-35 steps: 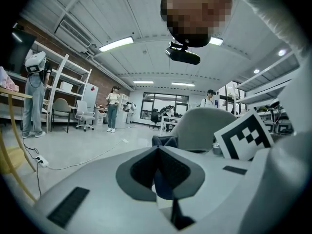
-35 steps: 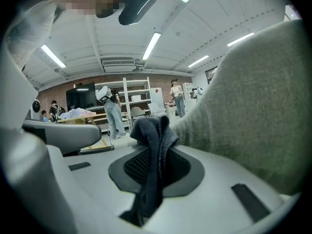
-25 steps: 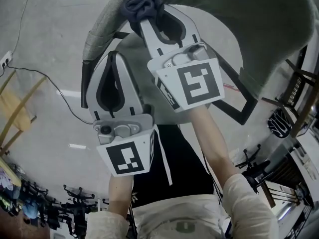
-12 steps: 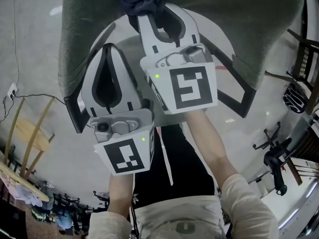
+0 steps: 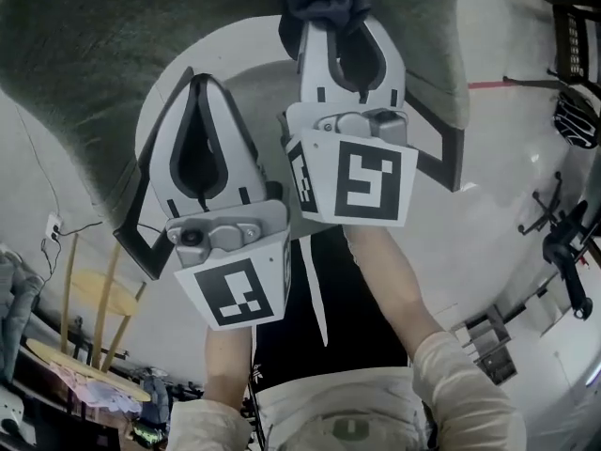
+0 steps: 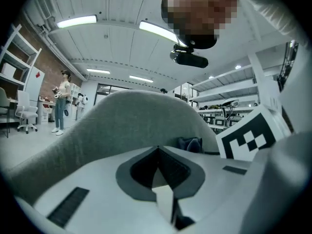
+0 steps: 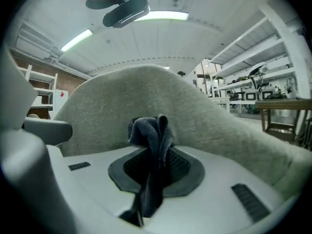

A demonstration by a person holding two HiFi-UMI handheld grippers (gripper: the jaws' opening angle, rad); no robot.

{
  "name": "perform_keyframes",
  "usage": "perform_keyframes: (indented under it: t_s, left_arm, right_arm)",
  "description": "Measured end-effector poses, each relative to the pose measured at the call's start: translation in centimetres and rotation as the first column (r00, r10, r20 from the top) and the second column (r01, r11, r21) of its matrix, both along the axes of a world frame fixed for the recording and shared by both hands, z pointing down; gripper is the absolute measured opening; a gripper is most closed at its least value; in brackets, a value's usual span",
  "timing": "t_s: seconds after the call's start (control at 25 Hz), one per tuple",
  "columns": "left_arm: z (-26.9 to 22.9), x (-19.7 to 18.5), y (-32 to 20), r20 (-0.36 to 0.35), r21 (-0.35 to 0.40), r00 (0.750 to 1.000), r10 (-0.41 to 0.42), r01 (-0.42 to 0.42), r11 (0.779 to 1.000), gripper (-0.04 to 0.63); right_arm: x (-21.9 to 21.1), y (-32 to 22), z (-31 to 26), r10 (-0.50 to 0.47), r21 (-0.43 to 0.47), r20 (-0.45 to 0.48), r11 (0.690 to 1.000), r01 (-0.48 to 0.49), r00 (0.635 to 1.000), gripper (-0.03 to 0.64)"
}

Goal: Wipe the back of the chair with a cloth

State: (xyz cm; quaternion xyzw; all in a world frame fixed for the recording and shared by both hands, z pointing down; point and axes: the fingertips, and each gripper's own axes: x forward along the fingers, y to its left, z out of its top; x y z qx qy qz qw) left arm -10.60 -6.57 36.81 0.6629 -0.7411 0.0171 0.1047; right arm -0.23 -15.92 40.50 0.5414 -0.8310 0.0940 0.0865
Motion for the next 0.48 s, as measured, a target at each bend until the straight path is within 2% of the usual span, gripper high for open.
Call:
perform_keyframes:
  t_s: [0.2,0.48]
  left_arm:
    - [0.0,3.6,-1.2,-0.002,0.002,0.994,0.108,-0.108,0.994,0.015]
    - [0.4,8.1,-1.5,-0.001,-0.014,0.972,0.234,-0.234,0.972,0.015]
  right_arm:
    - [6.0,0.5,-0.8,0.200,0.018,0.004,0.980,-0.200,0.980,0.060]
    - [12.5,2.9,-1.2,0.408,0.005,0.005,0.913,-0.408,0.913,0.060]
